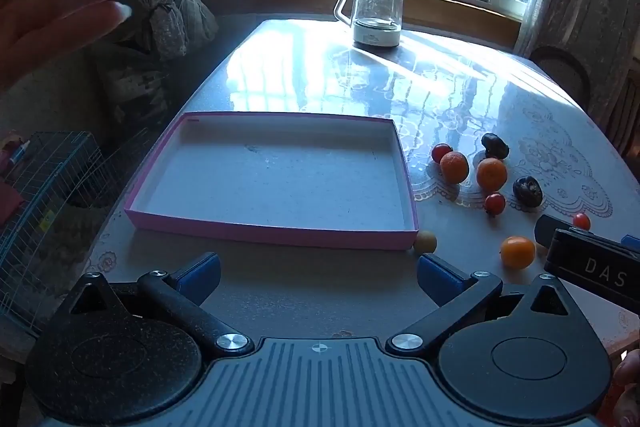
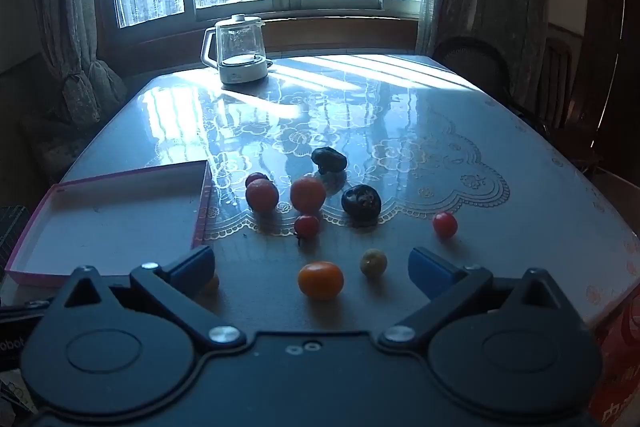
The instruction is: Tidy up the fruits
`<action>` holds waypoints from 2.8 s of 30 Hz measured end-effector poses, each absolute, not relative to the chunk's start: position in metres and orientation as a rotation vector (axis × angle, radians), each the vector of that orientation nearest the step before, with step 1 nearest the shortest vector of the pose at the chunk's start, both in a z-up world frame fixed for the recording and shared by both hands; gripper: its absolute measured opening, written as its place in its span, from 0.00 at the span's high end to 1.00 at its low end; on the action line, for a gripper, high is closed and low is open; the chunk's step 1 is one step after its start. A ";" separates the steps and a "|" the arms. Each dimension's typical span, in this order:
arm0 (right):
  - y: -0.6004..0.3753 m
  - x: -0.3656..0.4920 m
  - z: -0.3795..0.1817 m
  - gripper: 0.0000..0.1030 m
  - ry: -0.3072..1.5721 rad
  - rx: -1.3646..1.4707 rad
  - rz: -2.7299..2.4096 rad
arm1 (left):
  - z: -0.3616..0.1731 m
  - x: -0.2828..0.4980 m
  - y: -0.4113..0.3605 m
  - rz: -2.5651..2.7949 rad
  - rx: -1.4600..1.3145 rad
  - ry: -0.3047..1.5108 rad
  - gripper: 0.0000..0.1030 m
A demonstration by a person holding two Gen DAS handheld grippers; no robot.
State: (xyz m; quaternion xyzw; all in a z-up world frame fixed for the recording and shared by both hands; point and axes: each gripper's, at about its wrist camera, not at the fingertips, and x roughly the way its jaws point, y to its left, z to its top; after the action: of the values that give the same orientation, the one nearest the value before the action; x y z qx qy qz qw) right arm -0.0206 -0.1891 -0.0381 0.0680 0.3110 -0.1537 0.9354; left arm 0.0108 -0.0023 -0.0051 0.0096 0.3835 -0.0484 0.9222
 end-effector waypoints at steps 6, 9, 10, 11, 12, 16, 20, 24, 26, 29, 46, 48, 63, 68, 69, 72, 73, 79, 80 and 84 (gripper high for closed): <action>-0.190 -0.018 -0.039 0.00 0.641 0.141 -0.324 | -0.005 0.011 -0.005 -0.115 0.023 0.784 0.00; -0.191 -0.016 -0.041 0.00 0.643 0.146 -0.327 | -0.006 0.011 -0.006 -0.124 0.024 0.787 0.00; -0.192 -0.015 -0.042 0.00 0.646 0.146 -0.330 | -0.007 0.011 -0.008 -0.129 0.026 0.788 0.00; -0.192 -0.015 -0.042 0.00 0.646 0.146 -0.329 | -0.008 0.011 -0.009 -0.133 0.026 0.788 0.00; -0.192 -0.014 -0.042 0.00 0.644 0.147 -0.329 | -0.009 0.011 -0.010 -0.135 0.027 0.788 0.00; -0.191 -0.013 -0.043 0.00 0.648 0.145 -0.329 | -0.009 0.010 -0.013 -0.143 0.033 0.785 0.00; -0.190 -0.014 -0.042 0.00 0.646 0.140 -0.327 | -0.011 0.009 -0.013 -0.149 0.028 0.791 0.00; -0.191 -0.015 -0.042 0.00 0.644 0.140 -0.327 | -0.012 0.008 -0.013 -0.154 0.027 0.796 0.00; -0.191 -0.015 -0.043 0.00 0.646 0.140 -0.329 | -0.014 0.007 -0.014 -0.159 0.030 0.798 0.00; -0.193 -0.015 -0.043 0.00 0.644 0.144 -0.337 | -0.015 0.006 -0.018 -0.167 0.037 0.802 0.00; -0.220 -0.025 -0.042 0.00 0.639 0.155 -0.415 | -0.025 -0.005 -0.059 -0.252 0.076 0.808 0.00; -0.221 -0.028 -0.041 0.00 0.634 0.157 -0.413 | -0.024 -0.005 -0.059 -0.245 0.073 0.808 0.00; -0.218 -0.030 -0.042 0.00 0.632 0.161 -0.388 | -0.026 -0.002 -0.059 -0.227 0.076 0.812 0.00; -0.222 -0.031 -0.046 0.00 0.641 0.164 -0.389 | -0.026 -0.001 -0.058 -0.221 0.078 0.807 0.00; -0.222 -0.031 -0.048 0.00 0.651 0.162 -0.386 | -0.026 -0.001 -0.058 -0.220 0.081 0.808 0.00; -0.220 -0.030 -0.050 0.00 0.665 0.140 -0.382 | -0.027 0.001 -0.058 -0.213 0.084 0.815 0.00; -0.219 -0.030 -0.051 0.00 0.664 0.131 -0.381 | -0.028 0.002 -0.059 -0.213 0.085 0.819 0.00; -0.219 -0.031 -0.051 0.00 0.648 0.082 -0.382 | -0.029 0.003 -0.064 -0.206 0.085 0.818 0.00; -0.219 -0.031 -0.052 0.00 0.648 0.084 -0.377 | -0.030 0.003 -0.065 -0.208 0.084 0.820 0.00; -0.222 -0.032 -0.051 0.00 0.639 0.091 -0.340 | -0.031 0.003 -0.067 -0.211 0.083 0.824 0.00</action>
State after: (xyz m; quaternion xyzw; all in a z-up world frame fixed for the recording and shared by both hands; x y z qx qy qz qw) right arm -0.0323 -0.2216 -0.0515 0.0444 0.3122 -0.1664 0.9343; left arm 0.0029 -0.0668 -0.0306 0.0401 0.3995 -0.1025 0.9101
